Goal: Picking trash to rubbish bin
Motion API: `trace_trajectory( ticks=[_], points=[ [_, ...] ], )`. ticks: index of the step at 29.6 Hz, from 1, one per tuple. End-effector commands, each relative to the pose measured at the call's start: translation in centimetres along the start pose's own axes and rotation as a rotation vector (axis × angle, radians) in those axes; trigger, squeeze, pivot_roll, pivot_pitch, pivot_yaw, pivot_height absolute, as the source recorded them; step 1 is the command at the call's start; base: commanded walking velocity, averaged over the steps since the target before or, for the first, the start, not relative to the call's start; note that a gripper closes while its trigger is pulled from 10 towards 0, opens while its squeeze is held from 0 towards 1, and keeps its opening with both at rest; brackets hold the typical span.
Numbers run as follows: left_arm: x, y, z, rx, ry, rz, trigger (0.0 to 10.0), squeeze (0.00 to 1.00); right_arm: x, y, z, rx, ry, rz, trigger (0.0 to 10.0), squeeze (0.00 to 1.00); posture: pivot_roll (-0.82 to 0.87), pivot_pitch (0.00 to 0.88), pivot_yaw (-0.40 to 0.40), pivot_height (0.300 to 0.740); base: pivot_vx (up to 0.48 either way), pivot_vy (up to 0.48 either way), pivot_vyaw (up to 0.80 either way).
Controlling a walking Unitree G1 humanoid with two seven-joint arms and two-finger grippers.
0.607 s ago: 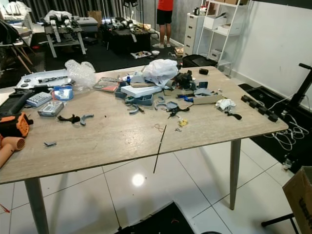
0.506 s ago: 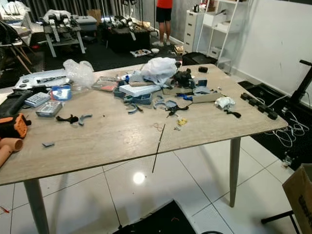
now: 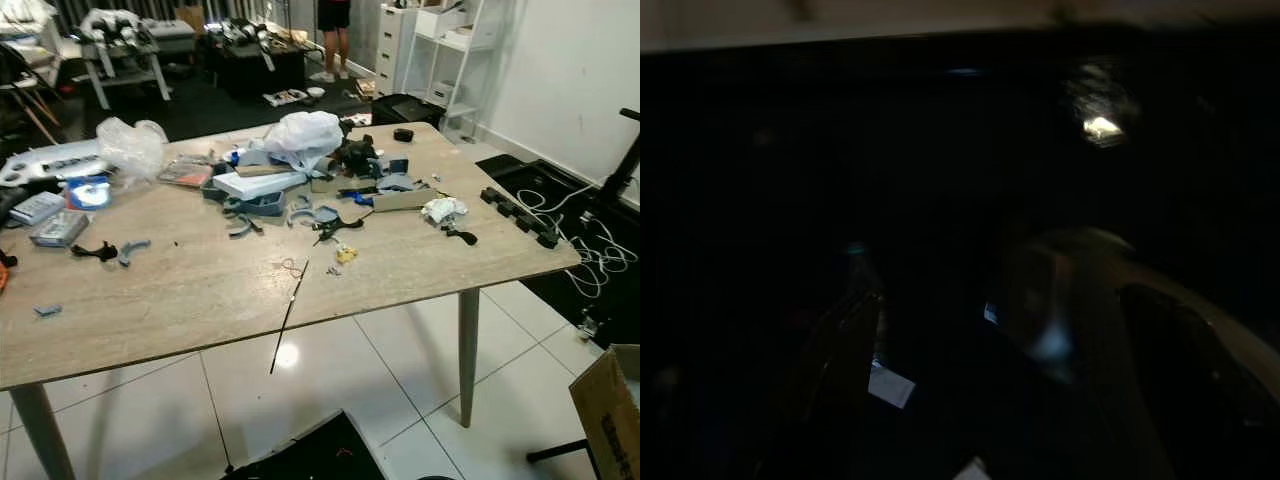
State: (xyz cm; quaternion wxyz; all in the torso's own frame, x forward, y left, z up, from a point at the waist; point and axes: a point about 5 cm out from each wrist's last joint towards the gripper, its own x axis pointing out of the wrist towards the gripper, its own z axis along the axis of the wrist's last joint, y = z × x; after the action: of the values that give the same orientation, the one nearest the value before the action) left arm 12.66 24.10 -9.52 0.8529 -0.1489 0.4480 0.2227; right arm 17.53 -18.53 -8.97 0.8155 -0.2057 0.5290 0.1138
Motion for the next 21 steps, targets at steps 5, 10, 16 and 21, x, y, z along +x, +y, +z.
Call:
trace_trajectory(
  ticks=[5, 10, 16, 21],
  points=[
    [-1.2, 8.1, 7.3, -0.276, -0.307, 0.371, 10.0, 0.0, 0.0, 1.6, -1.0, -0.004, 0.031, 0.062, 10.0, 0.0, -0.03, 0.156, 0.002, 0.74, 0.0, 0.0, 0.0],
    [-3.4, 13.0, 11.6, -0.454, -0.492, 0.581, 10.0, 0.0, 0.0, 1.6, -1.1, -0.01, 0.03, 0.065, 10.0, 0.0, -0.03, 0.157, 0.001, 0.74, 0.0, 0.0, 0.0],
    [-6.2, 15.7, 17.1, -0.583, -0.73, 0.68, 10.0, 0.0, 0.0, 1.6, -1.1, -0.009, 0.029, 0.065, 10.0, 0.0, -0.04, 0.158, 0.002, 0.74, 0.0, 0.0, 0.0],
    [-9.9, 15.3, 25.4, -0.659, -1.1, 0.489, 10.0, 0.0, 0.0, 1.6, -1.2, -0.009, 0.031, 0.065, 10.0, 0.0, -0.04, 0.16, 0.0, 0.74, 0.0, 0.0, 0.0]
  ],
)
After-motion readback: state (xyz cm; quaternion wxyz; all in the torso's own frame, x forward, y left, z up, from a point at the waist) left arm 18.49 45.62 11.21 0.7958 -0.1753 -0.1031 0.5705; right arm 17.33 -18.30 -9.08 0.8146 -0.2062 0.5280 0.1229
